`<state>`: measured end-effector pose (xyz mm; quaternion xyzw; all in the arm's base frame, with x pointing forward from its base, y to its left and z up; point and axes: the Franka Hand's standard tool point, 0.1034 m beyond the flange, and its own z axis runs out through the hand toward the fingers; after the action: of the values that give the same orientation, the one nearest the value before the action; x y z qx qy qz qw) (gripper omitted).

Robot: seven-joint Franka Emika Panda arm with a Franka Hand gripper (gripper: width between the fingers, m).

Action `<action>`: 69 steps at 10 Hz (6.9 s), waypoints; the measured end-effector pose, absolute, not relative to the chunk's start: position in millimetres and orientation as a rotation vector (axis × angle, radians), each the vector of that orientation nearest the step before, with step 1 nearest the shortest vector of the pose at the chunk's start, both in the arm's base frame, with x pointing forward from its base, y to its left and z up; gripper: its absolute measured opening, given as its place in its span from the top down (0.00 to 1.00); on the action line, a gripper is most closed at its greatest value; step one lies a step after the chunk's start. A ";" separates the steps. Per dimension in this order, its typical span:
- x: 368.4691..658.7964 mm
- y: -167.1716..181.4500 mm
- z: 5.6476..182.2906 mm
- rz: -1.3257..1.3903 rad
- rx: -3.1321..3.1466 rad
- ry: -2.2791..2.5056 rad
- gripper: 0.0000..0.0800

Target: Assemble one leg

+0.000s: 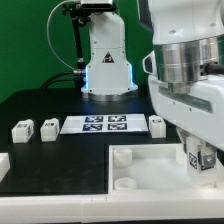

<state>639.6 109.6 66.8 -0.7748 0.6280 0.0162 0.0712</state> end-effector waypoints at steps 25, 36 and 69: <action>639.2 122.7 67.5 0.084 -2.303 1.916 0.63; 638.5 126.3 65.0 -0.043 -2.735 1.221 0.19; 634.8 117.4 63.4 -0.099 -3.095 0.235 0.45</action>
Offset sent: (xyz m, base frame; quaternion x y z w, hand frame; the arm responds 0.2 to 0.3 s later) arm 0.0000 0.0000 0.0000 0.0000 0.0000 -0.0899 0.9960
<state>634.8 117.4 63.4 -0.9964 0.0758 -0.0320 0.0180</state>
